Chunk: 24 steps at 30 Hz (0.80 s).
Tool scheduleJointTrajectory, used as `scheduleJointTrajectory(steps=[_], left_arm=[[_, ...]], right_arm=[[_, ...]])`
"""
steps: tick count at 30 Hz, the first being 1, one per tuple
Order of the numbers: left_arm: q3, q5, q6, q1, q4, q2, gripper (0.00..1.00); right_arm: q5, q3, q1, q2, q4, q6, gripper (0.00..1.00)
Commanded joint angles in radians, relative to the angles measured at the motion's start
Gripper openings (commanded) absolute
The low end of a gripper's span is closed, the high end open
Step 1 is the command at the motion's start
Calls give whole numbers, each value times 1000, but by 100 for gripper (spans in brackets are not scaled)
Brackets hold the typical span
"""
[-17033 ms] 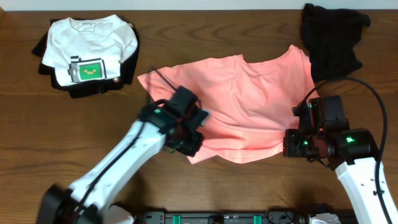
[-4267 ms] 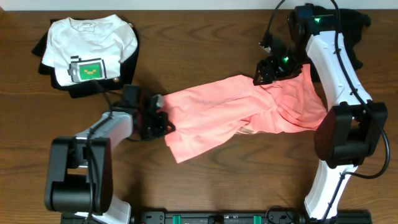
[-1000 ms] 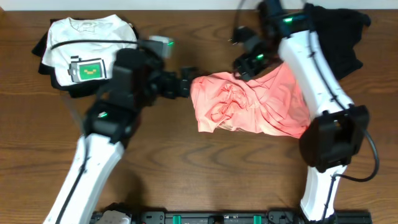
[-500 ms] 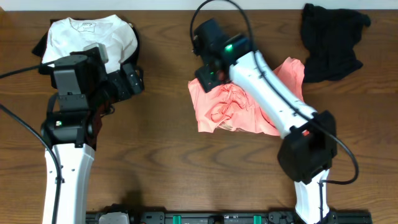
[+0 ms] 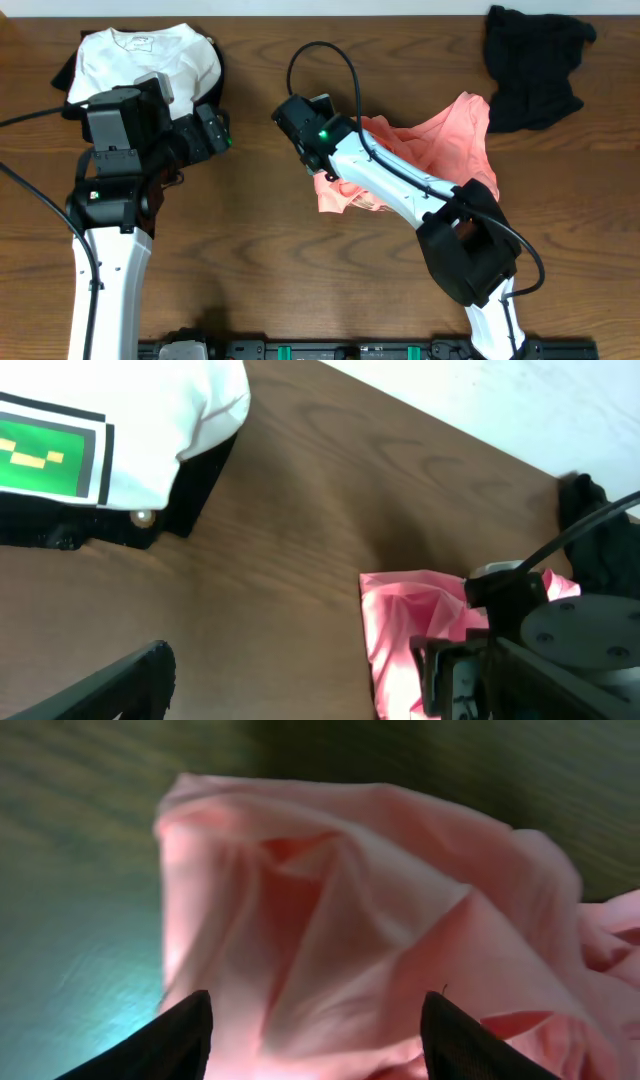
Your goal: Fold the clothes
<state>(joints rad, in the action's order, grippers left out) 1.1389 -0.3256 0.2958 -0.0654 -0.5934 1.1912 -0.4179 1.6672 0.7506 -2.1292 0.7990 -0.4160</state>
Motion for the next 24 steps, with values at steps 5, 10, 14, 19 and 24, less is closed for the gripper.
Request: scheduleJointTrajectory(steps=[5,10,14,19,24], left_arm=[[7,6,9,-5,-5,5,98],[5,6,9,-5,-5,5,98],[4,6,9,-5,-8,5,98],[4,6,9,-5,-8,5,98],[3,6,9,-5,-8,5,98]], right_arm=[[-68,-40,-29,-5,-56,-36,57],[-69,-40,-41,-5,-56,-31,33],[-68,-40,-63,-5,-56,-23,13],[-80,-29,-99,-2,-55,40,1],[-79,19,-164,28,-42,147,1]])
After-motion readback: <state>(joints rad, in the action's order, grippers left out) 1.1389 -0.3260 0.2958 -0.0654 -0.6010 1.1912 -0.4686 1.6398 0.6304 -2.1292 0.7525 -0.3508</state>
